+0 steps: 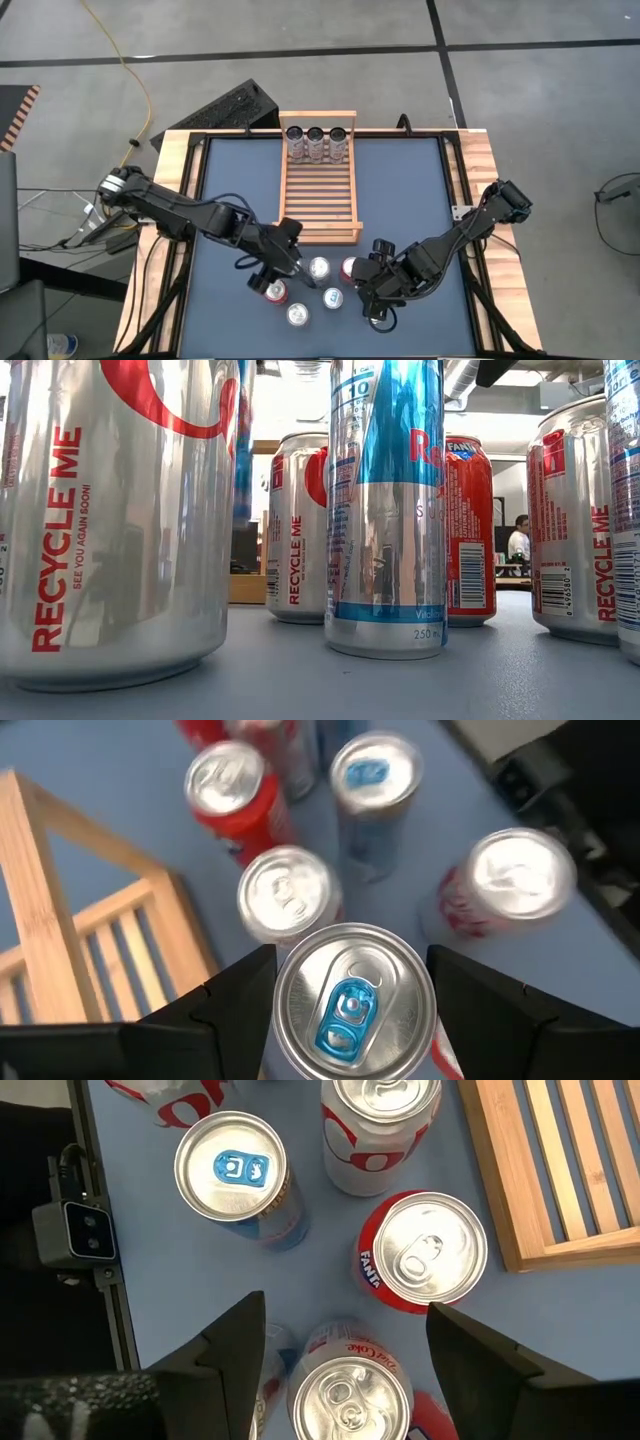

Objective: Place canned beverage on shelf
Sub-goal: Put the top blue soda can on the shelf

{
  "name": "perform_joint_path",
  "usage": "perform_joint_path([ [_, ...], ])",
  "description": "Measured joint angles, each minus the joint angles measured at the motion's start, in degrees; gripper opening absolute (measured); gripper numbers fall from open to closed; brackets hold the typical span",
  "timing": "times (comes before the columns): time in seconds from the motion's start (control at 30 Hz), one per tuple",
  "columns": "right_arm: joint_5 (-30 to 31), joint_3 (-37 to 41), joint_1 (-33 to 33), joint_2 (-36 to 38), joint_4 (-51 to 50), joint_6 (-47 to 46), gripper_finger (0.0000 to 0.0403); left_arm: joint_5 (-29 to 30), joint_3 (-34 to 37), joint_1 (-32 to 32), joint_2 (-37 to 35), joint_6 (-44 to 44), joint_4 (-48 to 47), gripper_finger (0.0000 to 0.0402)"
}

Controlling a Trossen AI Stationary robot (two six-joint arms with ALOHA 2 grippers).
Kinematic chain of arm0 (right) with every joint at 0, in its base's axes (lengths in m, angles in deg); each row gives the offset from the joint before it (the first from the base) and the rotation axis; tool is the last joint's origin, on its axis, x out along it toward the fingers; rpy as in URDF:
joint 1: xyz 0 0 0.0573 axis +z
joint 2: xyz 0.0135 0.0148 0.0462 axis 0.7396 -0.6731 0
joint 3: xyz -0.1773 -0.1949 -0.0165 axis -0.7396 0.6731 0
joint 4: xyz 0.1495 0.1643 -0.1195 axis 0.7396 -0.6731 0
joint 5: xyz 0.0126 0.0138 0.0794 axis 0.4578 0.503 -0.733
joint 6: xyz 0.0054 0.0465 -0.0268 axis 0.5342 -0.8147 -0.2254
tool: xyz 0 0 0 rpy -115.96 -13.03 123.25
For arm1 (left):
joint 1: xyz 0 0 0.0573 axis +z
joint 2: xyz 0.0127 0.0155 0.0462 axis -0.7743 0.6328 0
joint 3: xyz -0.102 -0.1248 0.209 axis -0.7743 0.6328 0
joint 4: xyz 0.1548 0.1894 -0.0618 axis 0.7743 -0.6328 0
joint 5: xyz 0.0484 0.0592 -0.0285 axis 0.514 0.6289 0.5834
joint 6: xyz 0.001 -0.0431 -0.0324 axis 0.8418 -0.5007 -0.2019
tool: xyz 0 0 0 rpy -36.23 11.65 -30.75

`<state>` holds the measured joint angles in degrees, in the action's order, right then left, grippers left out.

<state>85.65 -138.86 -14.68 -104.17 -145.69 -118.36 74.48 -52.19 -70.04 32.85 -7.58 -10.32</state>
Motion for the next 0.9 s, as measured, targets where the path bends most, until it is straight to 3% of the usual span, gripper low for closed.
perform_joint_path([
  [0.27, 0.1, 0.0, 0.0, 0.0, 0.0, 0.0, 0.0249, -4.4, -4.7, 0.0, -3.9, 2.9, -4.0, 0.0235],
  [0.6, 0.1, 0.0, 0.0, 0.0, 0.0, 0.0, 0.0249, -5.3, -16.9, 0.1, -5.6, 10.4, -16.5, 0.0235],
  [0.9, 0.4, 0.0, 0.0, 0.0, 0.0, 0.0, 0.0249, -8.8, -24.1, 7.4, -5.5, 17.1, -24.1, 0.0227],
])
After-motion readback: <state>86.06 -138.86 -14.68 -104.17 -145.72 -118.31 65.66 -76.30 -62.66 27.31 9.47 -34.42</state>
